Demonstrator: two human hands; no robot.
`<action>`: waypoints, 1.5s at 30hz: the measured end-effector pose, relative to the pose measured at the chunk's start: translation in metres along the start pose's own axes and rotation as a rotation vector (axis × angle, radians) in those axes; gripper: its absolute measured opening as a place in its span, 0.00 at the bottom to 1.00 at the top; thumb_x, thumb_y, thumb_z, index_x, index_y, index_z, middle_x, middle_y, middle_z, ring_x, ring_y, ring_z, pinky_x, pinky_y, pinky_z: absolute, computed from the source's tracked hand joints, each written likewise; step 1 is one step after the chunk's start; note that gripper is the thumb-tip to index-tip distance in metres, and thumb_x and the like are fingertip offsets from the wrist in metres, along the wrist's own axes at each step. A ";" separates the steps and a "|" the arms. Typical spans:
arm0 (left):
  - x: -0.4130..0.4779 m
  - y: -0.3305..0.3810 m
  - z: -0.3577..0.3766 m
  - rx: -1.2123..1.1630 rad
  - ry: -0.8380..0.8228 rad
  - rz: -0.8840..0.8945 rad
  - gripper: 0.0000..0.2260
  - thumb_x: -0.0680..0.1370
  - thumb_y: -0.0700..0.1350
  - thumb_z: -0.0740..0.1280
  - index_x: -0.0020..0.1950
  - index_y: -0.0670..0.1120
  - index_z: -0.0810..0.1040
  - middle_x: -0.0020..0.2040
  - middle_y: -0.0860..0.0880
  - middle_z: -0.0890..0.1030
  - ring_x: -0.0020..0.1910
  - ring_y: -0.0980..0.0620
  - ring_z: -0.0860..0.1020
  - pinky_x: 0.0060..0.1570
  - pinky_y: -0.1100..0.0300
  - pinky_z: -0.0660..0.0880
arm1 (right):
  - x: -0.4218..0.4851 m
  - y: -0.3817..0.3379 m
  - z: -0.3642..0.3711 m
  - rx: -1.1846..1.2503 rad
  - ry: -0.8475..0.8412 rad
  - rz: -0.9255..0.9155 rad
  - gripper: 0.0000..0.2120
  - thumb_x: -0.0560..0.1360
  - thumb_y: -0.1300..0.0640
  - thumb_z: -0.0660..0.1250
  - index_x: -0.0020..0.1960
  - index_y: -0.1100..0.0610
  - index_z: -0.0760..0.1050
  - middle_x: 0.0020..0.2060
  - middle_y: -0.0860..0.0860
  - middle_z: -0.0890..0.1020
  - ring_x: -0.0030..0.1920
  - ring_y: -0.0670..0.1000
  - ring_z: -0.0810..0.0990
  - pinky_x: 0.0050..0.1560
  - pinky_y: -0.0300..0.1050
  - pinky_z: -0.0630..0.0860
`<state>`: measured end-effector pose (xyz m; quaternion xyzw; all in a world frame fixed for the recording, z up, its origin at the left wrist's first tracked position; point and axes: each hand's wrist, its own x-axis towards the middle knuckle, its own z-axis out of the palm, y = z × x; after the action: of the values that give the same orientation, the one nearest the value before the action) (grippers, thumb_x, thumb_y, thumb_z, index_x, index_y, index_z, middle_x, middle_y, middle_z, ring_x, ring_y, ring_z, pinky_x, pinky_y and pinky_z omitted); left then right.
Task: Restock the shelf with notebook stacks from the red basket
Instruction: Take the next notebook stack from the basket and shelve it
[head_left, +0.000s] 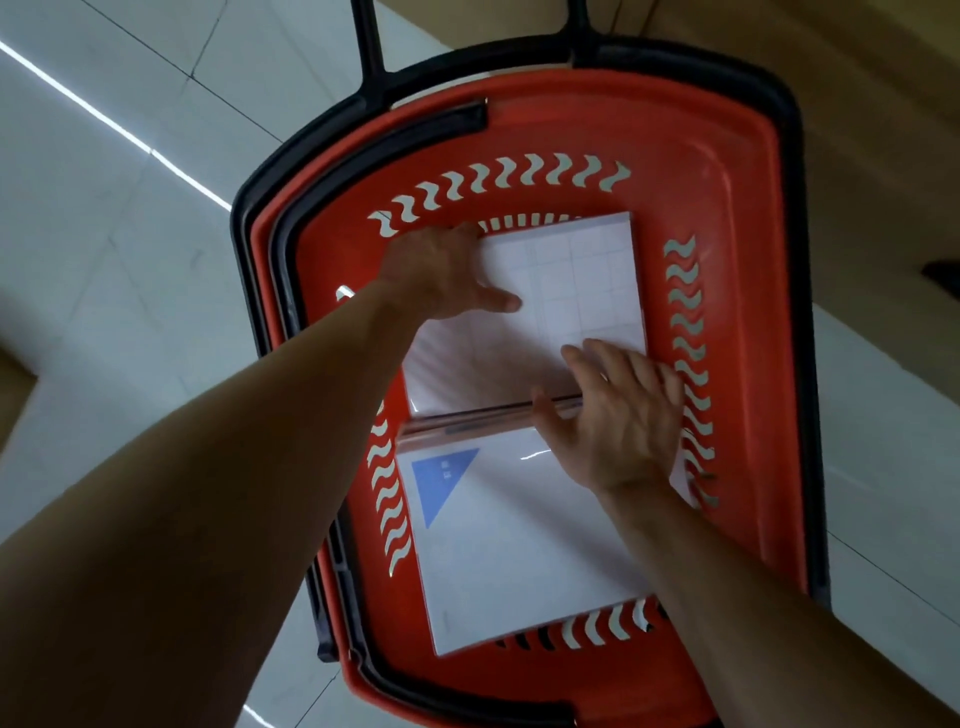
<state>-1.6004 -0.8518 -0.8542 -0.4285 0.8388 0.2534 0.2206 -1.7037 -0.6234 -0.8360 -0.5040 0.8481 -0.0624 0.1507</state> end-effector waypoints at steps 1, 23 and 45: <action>0.000 0.000 0.000 -0.007 -0.005 -0.011 0.50 0.64 0.73 0.72 0.79 0.53 0.58 0.78 0.48 0.65 0.76 0.42 0.62 0.74 0.46 0.63 | 0.000 0.000 0.000 -0.002 0.004 0.001 0.28 0.75 0.34 0.59 0.63 0.52 0.81 0.61 0.49 0.82 0.62 0.54 0.78 0.62 0.56 0.68; -0.018 0.007 -0.053 -0.041 -0.237 0.063 0.35 0.75 0.57 0.73 0.77 0.53 0.60 0.73 0.49 0.72 0.69 0.44 0.73 0.65 0.48 0.71 | 0.001 0.001 0.001 0.010 0.044 -0.005 0.27 0.74 0.36 0.60 0.63 0.52 0.81 0.60 0.50 0.80 0.60 0.54 0.79 0.59 0.55 0.68; -0.038 0.004 -0.063 -0.141 -0.363 0.063 0.30 0.77 0.56 0.71 0.77 0.56 0.64 0.72 0.52 0.72 0.72 0.47 0.70 0.70 0.48 0.68 | 0.003 0.002 0.001 0.056 0.029 -0.015 0.25 0.73 0.38 0.63 0.62 0.51 0.80 0.60 0.51 0.79 0.60 0.54 0.78 0.58 0.54 0.68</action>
<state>-1.5933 -0.8651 -0.7823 -0.3636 0.7784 0.3914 0.3297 -1.7064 -0.6245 -0.8382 -0.5052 0.8443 -0.0946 0.1519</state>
